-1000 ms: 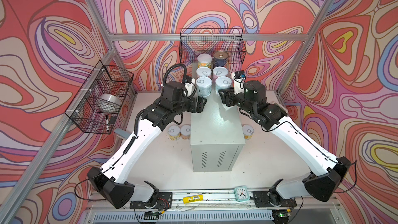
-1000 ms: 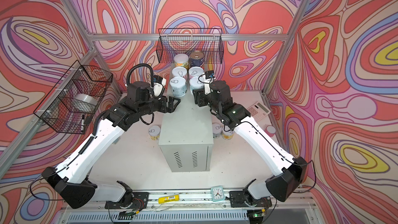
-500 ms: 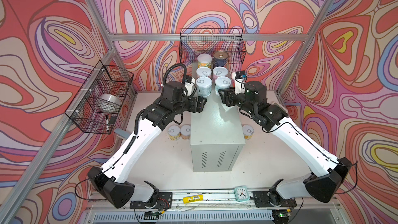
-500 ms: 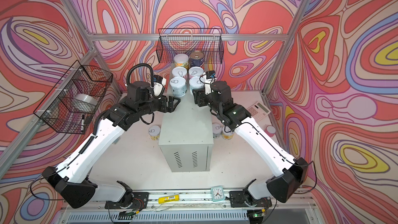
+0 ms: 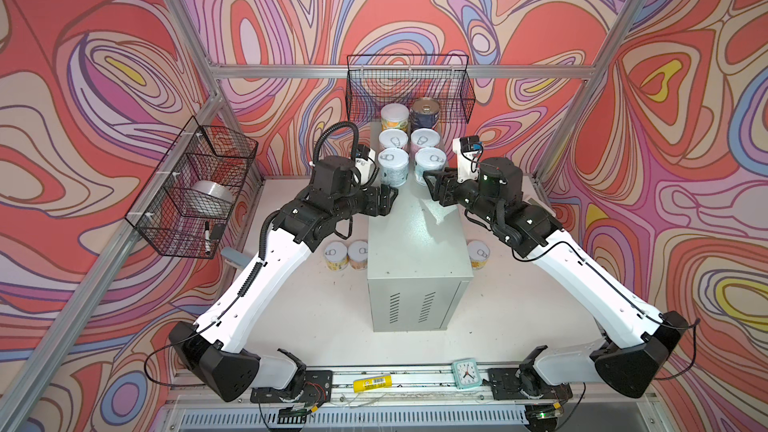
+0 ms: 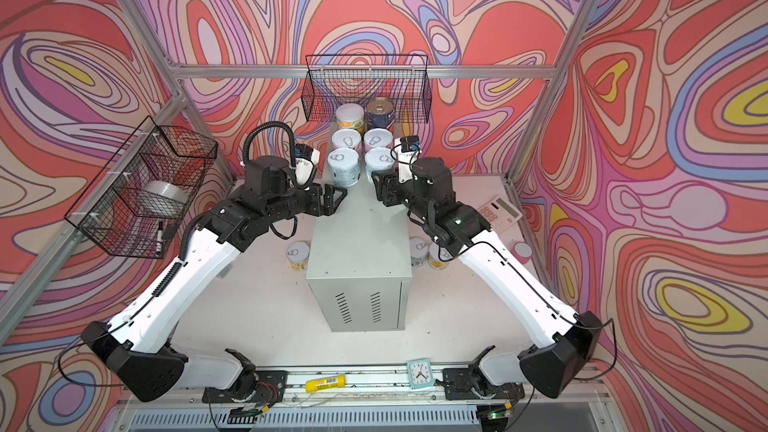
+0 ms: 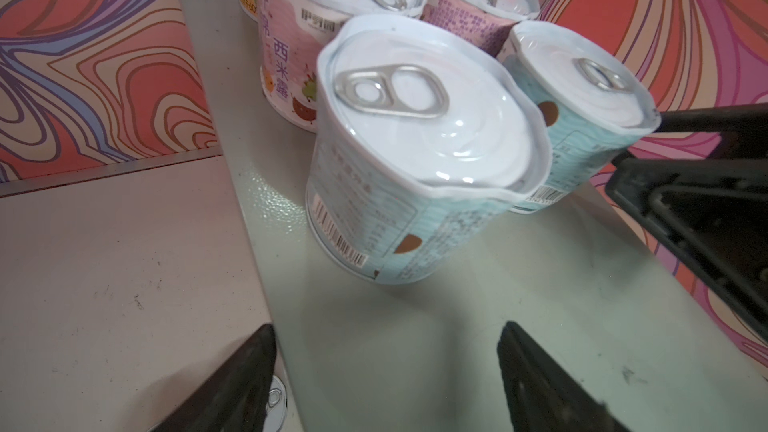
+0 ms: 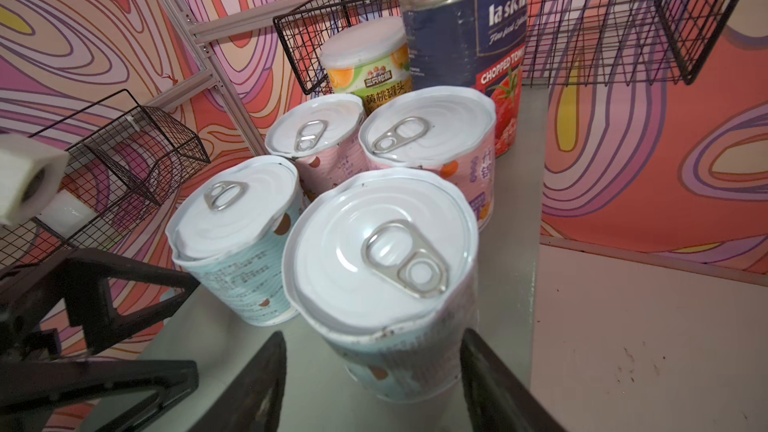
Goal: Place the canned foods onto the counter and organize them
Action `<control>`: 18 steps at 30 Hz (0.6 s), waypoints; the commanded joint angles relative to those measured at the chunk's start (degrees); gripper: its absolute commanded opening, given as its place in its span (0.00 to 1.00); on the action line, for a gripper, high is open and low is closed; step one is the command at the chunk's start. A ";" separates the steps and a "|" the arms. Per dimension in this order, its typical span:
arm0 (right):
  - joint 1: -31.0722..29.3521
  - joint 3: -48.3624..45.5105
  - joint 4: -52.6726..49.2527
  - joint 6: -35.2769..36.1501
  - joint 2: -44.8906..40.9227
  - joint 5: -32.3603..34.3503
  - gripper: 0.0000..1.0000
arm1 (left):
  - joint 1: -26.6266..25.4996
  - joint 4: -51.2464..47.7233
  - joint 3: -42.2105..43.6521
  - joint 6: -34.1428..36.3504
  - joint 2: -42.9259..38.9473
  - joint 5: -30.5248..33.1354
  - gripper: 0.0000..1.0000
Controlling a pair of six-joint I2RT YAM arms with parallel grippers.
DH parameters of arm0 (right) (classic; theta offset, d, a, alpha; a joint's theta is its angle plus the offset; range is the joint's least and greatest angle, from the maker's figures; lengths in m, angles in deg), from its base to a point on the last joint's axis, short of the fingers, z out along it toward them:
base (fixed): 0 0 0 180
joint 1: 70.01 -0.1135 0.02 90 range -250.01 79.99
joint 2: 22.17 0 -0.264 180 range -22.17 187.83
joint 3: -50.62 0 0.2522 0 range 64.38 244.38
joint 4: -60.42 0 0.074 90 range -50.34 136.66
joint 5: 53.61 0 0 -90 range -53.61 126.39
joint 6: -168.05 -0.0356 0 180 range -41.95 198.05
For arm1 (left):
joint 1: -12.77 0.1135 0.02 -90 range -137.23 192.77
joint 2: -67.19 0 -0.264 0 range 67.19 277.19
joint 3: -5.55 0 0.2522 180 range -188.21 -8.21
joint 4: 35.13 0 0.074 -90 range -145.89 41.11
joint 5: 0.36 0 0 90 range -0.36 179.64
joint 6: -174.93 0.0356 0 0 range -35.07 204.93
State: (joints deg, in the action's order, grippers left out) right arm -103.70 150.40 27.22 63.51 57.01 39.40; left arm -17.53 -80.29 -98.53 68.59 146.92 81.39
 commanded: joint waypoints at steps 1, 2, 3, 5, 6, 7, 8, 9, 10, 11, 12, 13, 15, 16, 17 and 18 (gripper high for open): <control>0.25 -0.93 1.04 -0.48 -0.85 -0.18 0.68 | 0.16 1.72 -0.65 0.03 0.35 -1.17 0.83; 0.26 -1.19 1.24 -0.36 -1.06 -0.31 0.68 | 0.08 1.81 -0.46 0.21 0.22 -1.07 0.83; 0.27 -1.57 1.73 -0.22 -1.26 -0.31 0.68 | 0.16 2.07 -0.13 0.25 0.02 -1.07 0.84; 0.27 -1.91 2.13 -0.35 -1.40 -0.83 0.67 | 0.16 2.48 0.17 0.08 -0.20 -1.09 0.83; 0.29 -1.91 2.13 -0.46 -1.40 -1.13 0.67 | 0.16 2.19 0.04 -0.04 -0.11 -1.08 0.83; 0.29 -1.82 2.01 -0.65 -1.34 -1.12 0.67 | 0.16 1.80 -0.18 0.01 -0.09 -0.78 0.84; 0.28 -1.82 1.87 -0.73 -1.47 -1.18 0.67 | 0.16 1.39 -0.25 0.11 -0.16 -0.49 0.84; 0.26 -2.16 2.47 -0.44 -1.82 -2.00 0.67 | 0.14 1.14 -0.05 0.37 -0.39 -0.11 0.86; 0.22 -2.71 3.27 -0.08 -2.31 -1.89 0.67 | 0.16 0.89 0.03 0.58 -0.81 0.54 0.88; 0.29 -2.78 3.29 -0.26 -2.73 -1.94 0.67 | 0.12 0.49 0.18 0.87 -1.30 1.52 0.91; 0.21 -2.70 3.27 -0.33 -2.96 -2.02 0.67 | 0.16 0.29 0.38 1.25 -1.83 2.18 0.92; 0.30 -2.79 3.27 0.11 -3.32 -1.91 0.67 | 0.16 -0.04 0.68 1.54 -2.51 2.94 0.94; 0.26 -2.79 2.80 0.67 -3.89 -1.81 0.68 | 0.16 -1.03 1.30 2.16 -3.95 4.65 0.96; 0.29 -2.68 2.17 0.79 -4.31 -1.11 0.68 | 0.16 -1.93 1.51 2.36 -4.86 5.86 0.98; 0.34 -2.61 1.38 0.98 -4.89 -0.17 0.69 | 0.09 -3.47 1.47 2.36 -5.68 7.49 0.98; 0.38 -2.65 0.98 1.53 -5.48 0.59 0.70 | 0.16 -4.72 1.45 2.51 -6.52 8.18 0.99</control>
State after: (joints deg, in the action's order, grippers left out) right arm -103.68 147.99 28.83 63.86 54.02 38.41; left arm -17.56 -81.58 -97.51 69.84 143.92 85.54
